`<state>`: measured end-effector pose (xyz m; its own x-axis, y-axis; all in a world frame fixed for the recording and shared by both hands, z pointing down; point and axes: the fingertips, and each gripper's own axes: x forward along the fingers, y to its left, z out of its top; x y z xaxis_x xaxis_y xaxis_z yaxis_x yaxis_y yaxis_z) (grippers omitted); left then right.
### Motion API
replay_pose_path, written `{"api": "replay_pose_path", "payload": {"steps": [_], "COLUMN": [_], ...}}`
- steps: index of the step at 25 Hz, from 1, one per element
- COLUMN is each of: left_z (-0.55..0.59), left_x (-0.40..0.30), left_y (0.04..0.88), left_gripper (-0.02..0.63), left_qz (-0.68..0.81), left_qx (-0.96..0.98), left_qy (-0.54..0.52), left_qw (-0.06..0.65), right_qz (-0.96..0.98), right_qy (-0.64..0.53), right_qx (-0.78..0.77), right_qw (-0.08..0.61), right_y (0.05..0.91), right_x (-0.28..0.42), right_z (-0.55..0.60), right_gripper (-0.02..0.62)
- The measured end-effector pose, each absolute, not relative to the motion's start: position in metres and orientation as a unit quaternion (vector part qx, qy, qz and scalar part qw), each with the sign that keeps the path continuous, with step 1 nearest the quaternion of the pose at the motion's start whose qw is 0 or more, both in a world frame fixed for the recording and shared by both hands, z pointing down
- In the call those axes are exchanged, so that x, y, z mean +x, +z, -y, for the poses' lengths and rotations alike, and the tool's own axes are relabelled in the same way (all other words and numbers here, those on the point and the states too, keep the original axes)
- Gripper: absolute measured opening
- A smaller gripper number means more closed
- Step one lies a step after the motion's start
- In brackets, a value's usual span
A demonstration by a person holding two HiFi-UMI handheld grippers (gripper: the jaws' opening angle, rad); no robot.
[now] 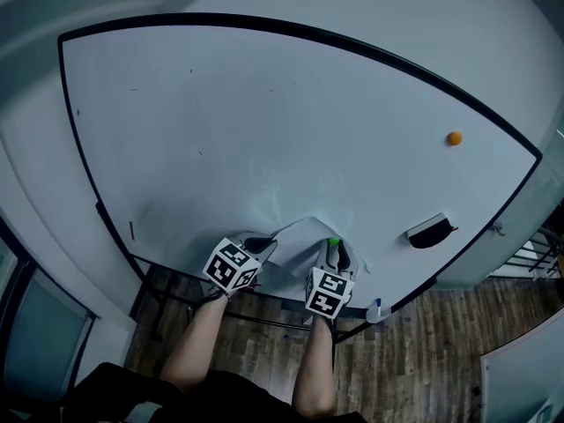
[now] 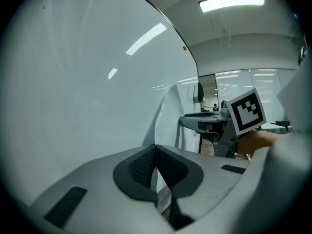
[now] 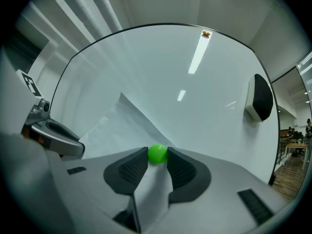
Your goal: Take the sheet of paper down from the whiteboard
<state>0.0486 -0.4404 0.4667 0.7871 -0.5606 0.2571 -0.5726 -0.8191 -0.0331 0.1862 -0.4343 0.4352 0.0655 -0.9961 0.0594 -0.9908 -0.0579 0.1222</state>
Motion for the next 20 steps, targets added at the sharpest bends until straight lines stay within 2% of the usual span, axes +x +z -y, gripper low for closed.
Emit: {"api": "replay_pose_path", "payload": {"steps": [20], "left_z": [0.442], "left_x": [0.036], "left_y": [0.477], "left_gripper": [0.021], "left_qz": [0.321], "left_qx": [0.938], "left_qy": [0.121], "left_qw": [0.045], "right_qz": [0.683], "right_qy": [-0.016], "right_qx": [0.727], "right_qw": [0.073], "right_y": [0.442], "right_x": [0.193], "right_z": [0.435], "right_gripper": [0.133]}}
